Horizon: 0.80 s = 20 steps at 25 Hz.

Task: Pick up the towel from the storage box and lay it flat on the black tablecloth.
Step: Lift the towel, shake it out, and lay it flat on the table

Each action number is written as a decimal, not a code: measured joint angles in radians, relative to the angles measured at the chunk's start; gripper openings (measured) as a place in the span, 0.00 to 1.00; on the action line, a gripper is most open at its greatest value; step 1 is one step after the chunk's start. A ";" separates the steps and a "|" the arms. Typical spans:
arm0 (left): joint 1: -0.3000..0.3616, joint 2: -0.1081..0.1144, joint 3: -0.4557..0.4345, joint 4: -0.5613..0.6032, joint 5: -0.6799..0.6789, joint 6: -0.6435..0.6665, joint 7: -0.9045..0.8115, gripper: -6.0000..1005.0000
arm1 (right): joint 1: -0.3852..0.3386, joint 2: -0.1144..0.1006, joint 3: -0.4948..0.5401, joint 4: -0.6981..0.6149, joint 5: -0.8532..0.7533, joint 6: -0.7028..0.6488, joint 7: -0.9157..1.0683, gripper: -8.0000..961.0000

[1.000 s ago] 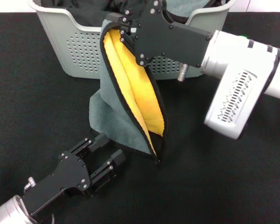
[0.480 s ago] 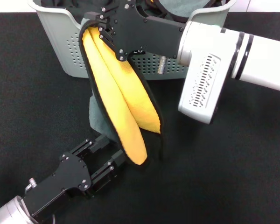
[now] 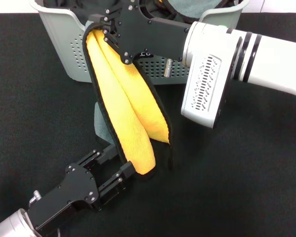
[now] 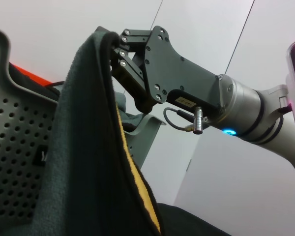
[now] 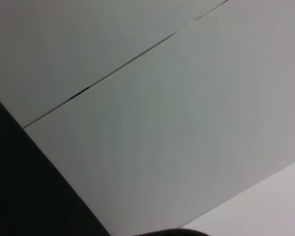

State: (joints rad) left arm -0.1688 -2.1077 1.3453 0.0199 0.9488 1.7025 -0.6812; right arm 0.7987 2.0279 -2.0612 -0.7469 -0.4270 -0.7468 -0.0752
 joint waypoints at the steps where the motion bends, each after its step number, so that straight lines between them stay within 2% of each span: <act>1: -0.001 0.000 0.000 0.000 0.001 -0.002 -0.001 0.62 | 0.000 0.000 -0.001 -0.001 0.000 0.000 0.000 0.02; 6: -0.012 0.000 0.000 -0.013 0.002 -0.038 -0.005 0.62 | -0.001 0.000 -0.002 -0.015 0.017 -0.003 -0.009 0.02; 13: -0.092 0.000 -0.008 -0.101 -0.005 -0.107 -0.007 0.63 | 0.002 0.000 -0.002 -0.032 0.022 -0.007 -0.011 0.02; 20: -0.085 0.000 -0.009 -0.096 -0.014 -0.113 -0.008 0.62 | -0.013 0.000 -0.001 -0.044 0.022 -0.006 -0.045 0.02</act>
State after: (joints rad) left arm -0.2542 -2.1076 1.3359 -0.0763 0.9349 1.5894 -0.6887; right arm 0.7857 2.0279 -2.0618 -0.7912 -0.4046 -0.7527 -0.1203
